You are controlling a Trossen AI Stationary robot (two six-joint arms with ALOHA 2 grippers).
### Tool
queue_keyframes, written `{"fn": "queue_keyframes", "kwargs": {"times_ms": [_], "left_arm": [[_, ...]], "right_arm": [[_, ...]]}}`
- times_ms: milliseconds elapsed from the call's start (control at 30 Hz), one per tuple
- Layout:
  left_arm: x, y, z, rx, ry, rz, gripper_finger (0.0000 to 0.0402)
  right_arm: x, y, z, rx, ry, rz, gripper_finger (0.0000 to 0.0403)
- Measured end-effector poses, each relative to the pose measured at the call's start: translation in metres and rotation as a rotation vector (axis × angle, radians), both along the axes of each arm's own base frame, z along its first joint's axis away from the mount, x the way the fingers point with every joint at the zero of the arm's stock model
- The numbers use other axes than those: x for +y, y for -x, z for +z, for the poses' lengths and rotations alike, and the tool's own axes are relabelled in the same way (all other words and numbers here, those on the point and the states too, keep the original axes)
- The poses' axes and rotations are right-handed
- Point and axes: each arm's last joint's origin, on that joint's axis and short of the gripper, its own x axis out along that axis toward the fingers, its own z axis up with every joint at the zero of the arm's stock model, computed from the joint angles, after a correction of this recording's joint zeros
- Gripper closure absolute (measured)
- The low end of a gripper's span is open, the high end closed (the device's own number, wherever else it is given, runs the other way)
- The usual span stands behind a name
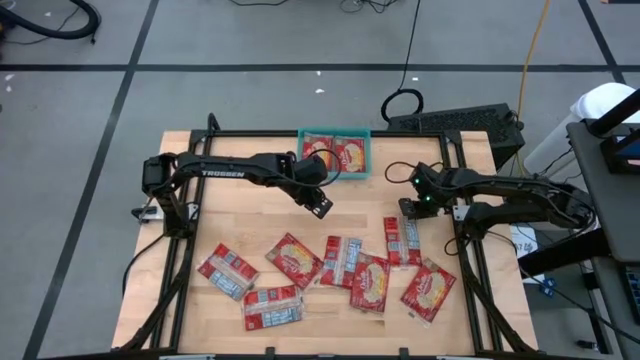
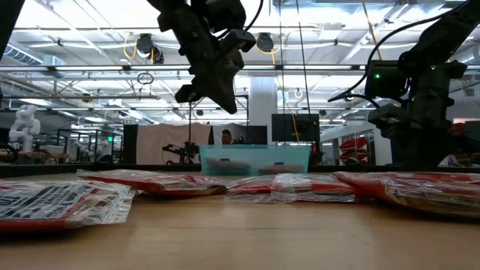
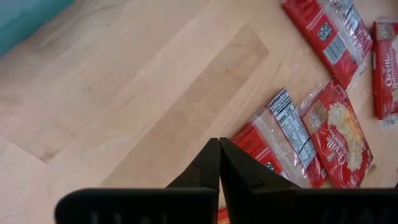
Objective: Sort popcorn bags into baskets
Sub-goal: Put the red popcorn bag into the blue bin
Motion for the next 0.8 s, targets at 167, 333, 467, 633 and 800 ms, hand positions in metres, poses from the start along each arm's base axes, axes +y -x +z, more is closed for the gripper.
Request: {"fn": "queue_keyframes", "kwargs": {"times_ms": [167,333,467,633,800], "left_arm": [[0.000,0.000,0.000,0.000,0.007,0.012,0.0383],[0.000,0.000,0.000,0.000,0.008,0.014,0.0396],[0.000,0.004,0.009,-0.025,0.011,0.014,0.0397],[0.005,0.020,0.031,-0.041,-0.014,0.045,0.0383],[0.009,0.047,0.055,-0.014,-0.096,0.092,0.0390]], "right_arm": [[-0.005,-0.008,0.002,-0.088,0.057,-0.008,0.0393],[-0.013,-0.024,0.009,-0.291,0.072,-0.051,0.0401],[-0.016,-0.033,0.017,-0.423,0.066,-0.064,0.0402],[-0.016,-0.034,0.025,-0.473,0.065,-0.025,0.0403],[-0.008,-0.030,0.028,-0.462,0.054,0.051,0.0400]]}}
